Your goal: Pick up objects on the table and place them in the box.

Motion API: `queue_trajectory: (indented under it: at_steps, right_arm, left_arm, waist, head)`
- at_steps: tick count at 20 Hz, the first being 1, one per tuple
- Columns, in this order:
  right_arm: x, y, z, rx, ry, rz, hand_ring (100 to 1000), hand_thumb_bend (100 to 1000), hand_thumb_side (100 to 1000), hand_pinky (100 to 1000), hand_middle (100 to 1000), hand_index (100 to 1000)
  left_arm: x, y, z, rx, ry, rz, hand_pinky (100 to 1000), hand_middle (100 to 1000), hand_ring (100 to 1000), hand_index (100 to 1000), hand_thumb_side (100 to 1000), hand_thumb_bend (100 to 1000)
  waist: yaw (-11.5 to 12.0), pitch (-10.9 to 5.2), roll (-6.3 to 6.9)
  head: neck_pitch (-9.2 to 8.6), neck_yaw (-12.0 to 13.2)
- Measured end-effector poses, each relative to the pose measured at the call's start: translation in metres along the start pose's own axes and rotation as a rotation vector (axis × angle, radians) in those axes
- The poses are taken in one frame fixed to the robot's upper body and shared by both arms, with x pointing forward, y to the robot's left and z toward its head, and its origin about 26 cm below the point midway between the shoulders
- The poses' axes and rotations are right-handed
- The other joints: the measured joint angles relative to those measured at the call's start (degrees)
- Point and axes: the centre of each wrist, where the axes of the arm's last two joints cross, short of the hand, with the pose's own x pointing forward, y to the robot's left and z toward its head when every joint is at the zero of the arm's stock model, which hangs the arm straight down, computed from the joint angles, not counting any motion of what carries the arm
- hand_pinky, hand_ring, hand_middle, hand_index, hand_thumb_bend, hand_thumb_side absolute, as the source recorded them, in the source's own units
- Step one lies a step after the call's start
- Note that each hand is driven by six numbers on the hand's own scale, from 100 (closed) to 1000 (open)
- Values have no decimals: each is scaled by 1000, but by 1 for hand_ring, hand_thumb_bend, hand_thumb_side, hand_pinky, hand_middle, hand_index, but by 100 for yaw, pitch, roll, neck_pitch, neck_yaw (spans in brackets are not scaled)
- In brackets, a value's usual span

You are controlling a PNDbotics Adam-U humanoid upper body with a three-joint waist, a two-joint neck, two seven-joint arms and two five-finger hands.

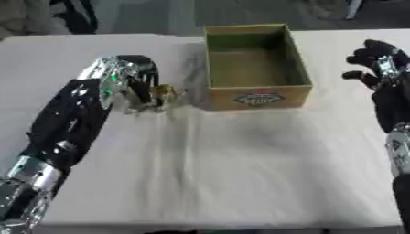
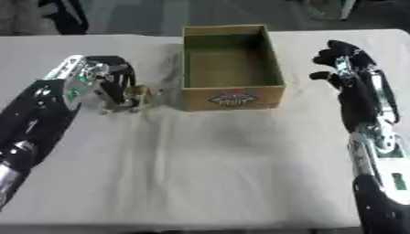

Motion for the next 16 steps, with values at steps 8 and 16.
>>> queue_trajectory:
  at_steps: [8,16]
  right_arm:
    - [0,0,0,0,1,0,722,100,503,582,637,761]
    - [-1,0,0,-1,2,0,723,100,500,583,637,761]
  left_arm:
    - [-1,-4,-1,75,7,-2,100,100,100,210,100,329]
    - [1,-3,-1,83,-1,8,100,100,100,194,100,303]
  waist:
    - [1,-1,12]
    - [9,-3,11]
  head:
    - [0,-6]
    - [0,-9]
